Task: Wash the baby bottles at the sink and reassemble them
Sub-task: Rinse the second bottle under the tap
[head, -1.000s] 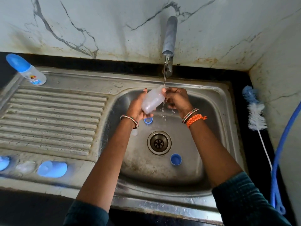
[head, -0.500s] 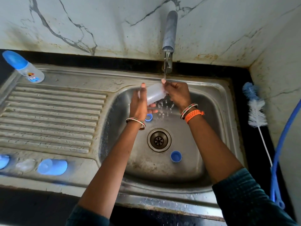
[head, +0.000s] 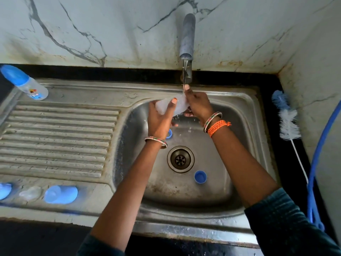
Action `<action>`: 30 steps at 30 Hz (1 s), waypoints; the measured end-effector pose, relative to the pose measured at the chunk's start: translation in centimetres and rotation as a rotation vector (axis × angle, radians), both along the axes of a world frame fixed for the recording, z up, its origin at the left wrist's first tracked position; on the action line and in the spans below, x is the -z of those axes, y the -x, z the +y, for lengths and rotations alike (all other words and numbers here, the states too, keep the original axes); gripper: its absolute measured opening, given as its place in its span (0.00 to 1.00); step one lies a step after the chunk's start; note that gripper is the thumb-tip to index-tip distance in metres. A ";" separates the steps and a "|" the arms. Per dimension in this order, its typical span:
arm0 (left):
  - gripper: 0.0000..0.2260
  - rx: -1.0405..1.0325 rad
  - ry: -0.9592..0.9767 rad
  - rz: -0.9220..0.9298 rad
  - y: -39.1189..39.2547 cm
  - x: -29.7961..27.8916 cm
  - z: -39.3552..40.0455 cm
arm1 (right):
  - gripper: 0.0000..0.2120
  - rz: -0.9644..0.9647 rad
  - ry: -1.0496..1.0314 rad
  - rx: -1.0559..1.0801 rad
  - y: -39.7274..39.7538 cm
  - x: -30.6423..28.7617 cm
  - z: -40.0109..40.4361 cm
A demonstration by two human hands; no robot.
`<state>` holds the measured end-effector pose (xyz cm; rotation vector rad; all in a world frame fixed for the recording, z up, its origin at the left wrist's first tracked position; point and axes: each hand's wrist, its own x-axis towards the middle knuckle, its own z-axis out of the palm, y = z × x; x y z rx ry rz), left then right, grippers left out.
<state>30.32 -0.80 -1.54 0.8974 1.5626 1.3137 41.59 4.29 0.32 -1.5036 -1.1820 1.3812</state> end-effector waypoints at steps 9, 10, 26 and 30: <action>0.20 0.047 0.173 -0.332 1.5 -1.1 0.6 | 0.09 0.273 -0.039 -0.130 -0.5 -0.6 -0.3; 0.16 0.021 0.110 -0.362 1.4 -1.2 0.7 | 0.11 0.226 -0.051 -0.090 -0.1 -0.8 -0.4; 0.27 0.286 0.467 -0.857 2.2 -2.3 -0.2 | 0.04 0.418 -0.076 -0.127 -1.0 -1.8 -0.1; 0.16 -0.032 0.275 -0.828 0.1 -2.3 0.1 | 0.21 -0.095 -0.277 0.051 -0.2 -1.5 0.3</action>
